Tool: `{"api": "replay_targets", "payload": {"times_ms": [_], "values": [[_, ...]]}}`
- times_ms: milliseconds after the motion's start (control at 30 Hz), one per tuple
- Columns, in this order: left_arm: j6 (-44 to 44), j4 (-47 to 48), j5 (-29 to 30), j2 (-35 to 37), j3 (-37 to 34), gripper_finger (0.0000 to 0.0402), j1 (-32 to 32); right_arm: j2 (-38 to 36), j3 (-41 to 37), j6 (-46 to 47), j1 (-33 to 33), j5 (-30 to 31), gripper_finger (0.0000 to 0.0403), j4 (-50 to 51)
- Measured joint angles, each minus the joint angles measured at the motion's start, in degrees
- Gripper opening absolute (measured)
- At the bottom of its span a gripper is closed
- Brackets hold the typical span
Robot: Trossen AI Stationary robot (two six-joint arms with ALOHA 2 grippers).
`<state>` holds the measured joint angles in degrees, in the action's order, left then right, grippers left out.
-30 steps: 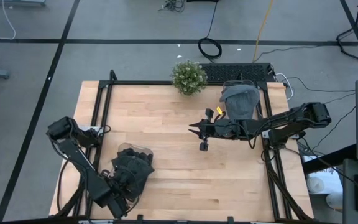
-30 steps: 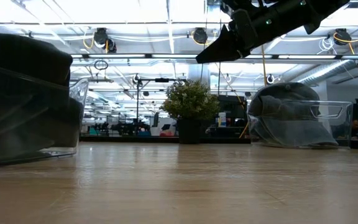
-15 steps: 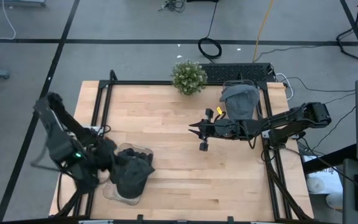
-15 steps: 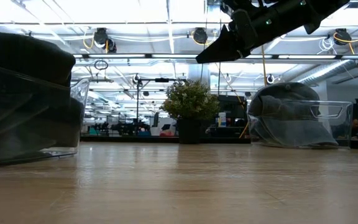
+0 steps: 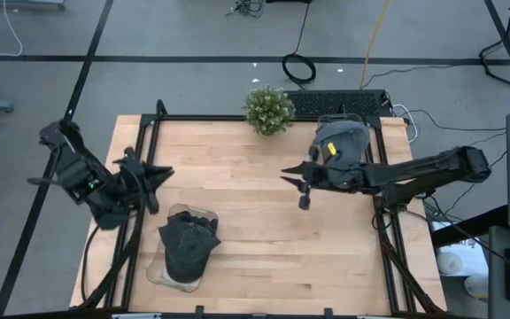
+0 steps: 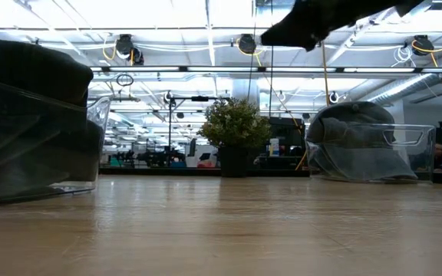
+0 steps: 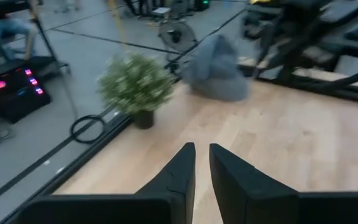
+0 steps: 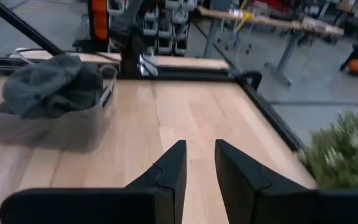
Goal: Pick & Place hat
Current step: Return to Home Position
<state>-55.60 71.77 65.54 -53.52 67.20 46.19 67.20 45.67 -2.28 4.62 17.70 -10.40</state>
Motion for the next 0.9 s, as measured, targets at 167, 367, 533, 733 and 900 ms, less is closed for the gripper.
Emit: {"api": "replay_targets", "payload": {"times_ms": [167,367,533,733,900], "values": [[-1.07,-4.64,0.16,14.14,-15.31,0.0058,-1.44,-4.17,-0.04,0.58,0.00,-0.01,0.0075,10.06],[13.51,-25.86,-2.56,31.78,-33.19,0.0058,-1.54,-5.86,-0.09,7.34,-0.12,-0.42,0.0075,17.70],[36.29,-48.61,-10.72,42.53,-43.92,0.0058,-1.54,-6.13,-2.45,1.73,-0.14,-4.67,0.0071,12.57],[43.53,-52.54,-14.03,53.06,-50.49,0.0058,-1.54,-13.08,-11.86,2.93,-3.56,-15.63,0.0069,0.43],[41.90,-50.83,-14.79,53.19,-51.07,0.0058,-1.91,-26.46,-21.17,7.56,-8.35,-19.49,0.0068,-2.92]]}}
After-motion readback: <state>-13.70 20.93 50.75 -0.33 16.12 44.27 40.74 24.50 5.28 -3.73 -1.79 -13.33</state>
